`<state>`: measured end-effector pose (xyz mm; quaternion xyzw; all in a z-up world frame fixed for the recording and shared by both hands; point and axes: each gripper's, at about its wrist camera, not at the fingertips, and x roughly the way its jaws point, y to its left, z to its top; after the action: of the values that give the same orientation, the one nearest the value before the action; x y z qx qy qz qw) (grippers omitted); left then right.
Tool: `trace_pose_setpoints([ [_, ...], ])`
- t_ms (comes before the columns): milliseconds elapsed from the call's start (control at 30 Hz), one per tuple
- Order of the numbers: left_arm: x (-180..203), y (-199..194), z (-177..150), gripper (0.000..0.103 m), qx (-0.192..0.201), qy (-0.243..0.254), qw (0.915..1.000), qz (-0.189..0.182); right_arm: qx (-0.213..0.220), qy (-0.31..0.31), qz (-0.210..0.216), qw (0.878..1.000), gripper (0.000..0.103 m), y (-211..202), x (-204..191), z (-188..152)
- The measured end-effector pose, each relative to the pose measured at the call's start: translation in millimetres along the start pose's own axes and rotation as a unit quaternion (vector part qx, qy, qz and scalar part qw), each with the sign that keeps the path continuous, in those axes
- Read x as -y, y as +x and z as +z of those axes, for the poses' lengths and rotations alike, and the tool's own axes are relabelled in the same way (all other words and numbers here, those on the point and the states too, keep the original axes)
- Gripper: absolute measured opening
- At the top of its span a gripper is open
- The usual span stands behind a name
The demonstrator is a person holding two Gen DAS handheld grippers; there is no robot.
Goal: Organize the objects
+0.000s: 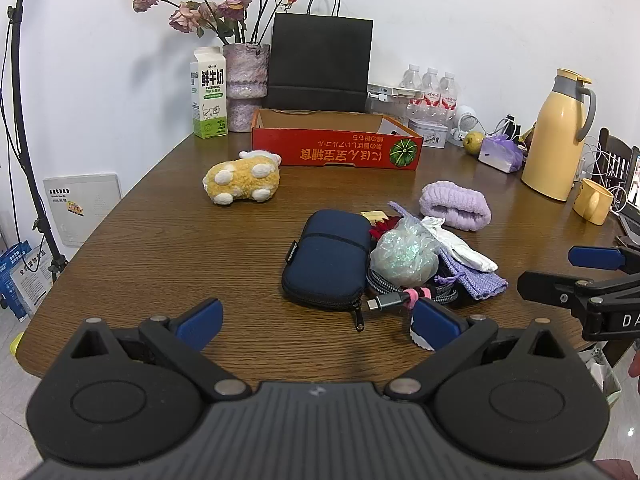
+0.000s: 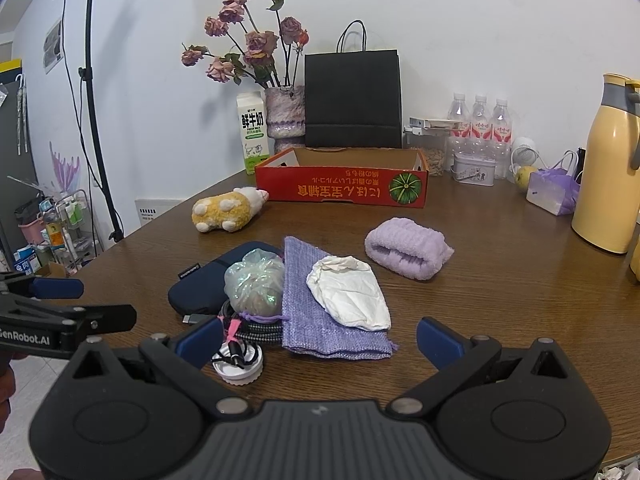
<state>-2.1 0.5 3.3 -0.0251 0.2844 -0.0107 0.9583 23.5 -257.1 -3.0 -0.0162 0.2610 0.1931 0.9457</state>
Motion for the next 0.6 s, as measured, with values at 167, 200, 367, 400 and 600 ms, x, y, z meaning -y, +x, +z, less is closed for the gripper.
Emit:
trace_pose_setpoints([
  [167,0.0,0.0,-0.2,0.103,0.0,0.0,1.0,0.0,0.0,0.0,0.0,1.0,0.103,-0.4,0.2,-0.1],
  [200,0.0,0.0,-0.2,0.103,0.0,0.0,1.0,0.0,0.0,0.0,0.0,1.0,0.103,-0.4,0.0,-0.2],
  [367,0.1,0.1,-0.4,0.103,0.0,0.0,1.0,0.0,0.001,0.0,0.0,1.0,0.103,-0.4,-0.1,-0.2],
  [400,0.2,0.0,-0.4,0.103,0.001,0.0,1.0,0.0,0.001,-0.001,0.0,1.0,0.103,-0.5,-0.1,-0.2],
  [600,-2.3,-4.2,6.0,0.103,0.002,0.0,1.0,0.0,0.002,-0.001,0.0,1.0,0.103,-1.3,0.8,0.7],
])
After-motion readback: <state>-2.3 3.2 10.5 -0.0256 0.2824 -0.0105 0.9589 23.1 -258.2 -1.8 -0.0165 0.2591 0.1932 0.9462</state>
